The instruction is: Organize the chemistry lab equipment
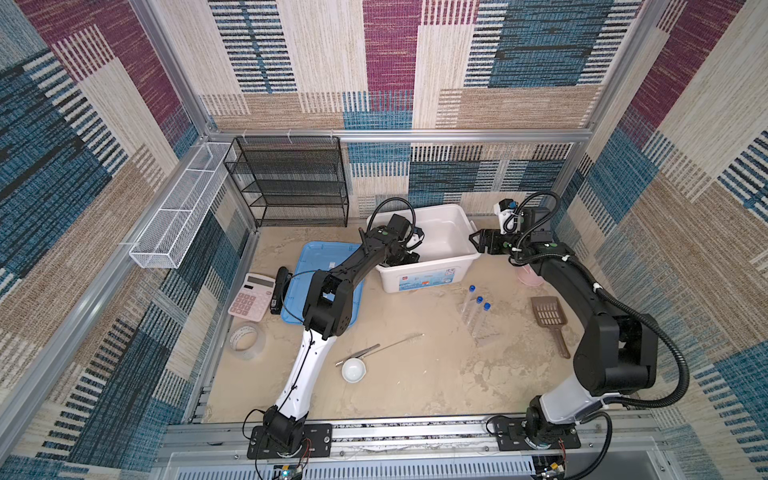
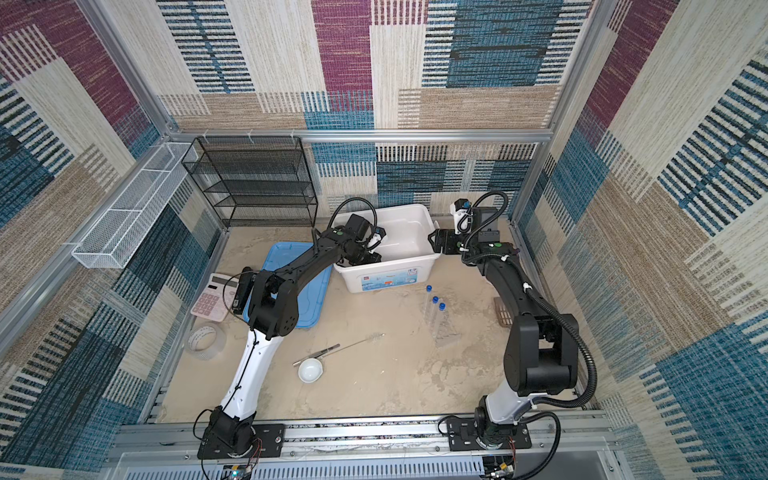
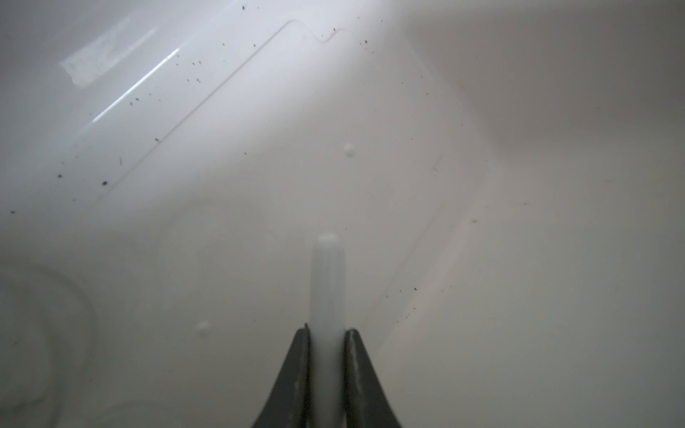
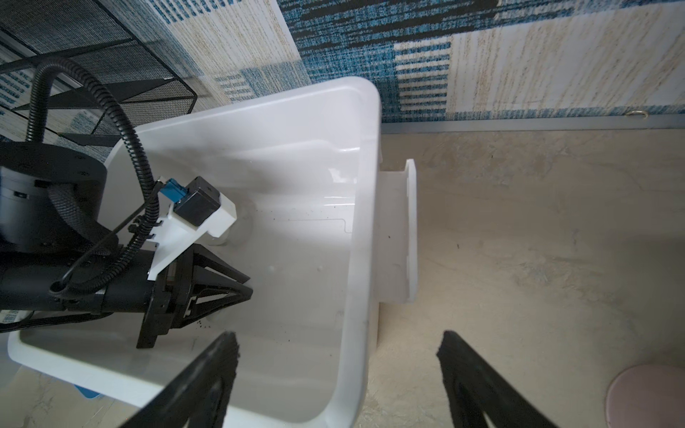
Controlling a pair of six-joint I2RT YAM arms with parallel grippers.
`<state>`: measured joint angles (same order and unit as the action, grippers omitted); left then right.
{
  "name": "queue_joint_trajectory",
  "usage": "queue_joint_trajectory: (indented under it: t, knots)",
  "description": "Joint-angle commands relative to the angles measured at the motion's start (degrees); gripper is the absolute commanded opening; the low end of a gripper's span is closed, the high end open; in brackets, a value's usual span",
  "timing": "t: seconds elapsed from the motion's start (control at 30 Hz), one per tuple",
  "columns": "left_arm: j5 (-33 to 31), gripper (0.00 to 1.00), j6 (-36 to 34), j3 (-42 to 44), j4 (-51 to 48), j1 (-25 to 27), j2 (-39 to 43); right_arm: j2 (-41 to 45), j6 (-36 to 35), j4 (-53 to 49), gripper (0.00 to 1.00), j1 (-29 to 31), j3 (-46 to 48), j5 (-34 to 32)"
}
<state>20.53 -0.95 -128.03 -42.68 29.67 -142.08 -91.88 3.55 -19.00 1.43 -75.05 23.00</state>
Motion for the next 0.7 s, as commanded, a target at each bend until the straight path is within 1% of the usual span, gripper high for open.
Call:
queue_joint_trajectory:
  t: [0.0, 0.43, 0.67]
  knots:
    - [1.22, 0.08, 0.69, 0.16, -0.64, -0.05, -0.02, 0.55, -0.48, 0.81, 0.88, 0.08, -0.06, 0.20]
    - [1.44, 0.09, 0.86, 1.20, -1.07, -0.11, -0.18, 0.64, -0.23, 1.09, 0.88, 0.07, 0.69, -0.25]
    - [1.66, 0.16, 1.10, 1.21, -1.19, -0.06, -0.18, 1.06, -0.60, 0.79, 0.89, 0.08, 0.49, -0.19]
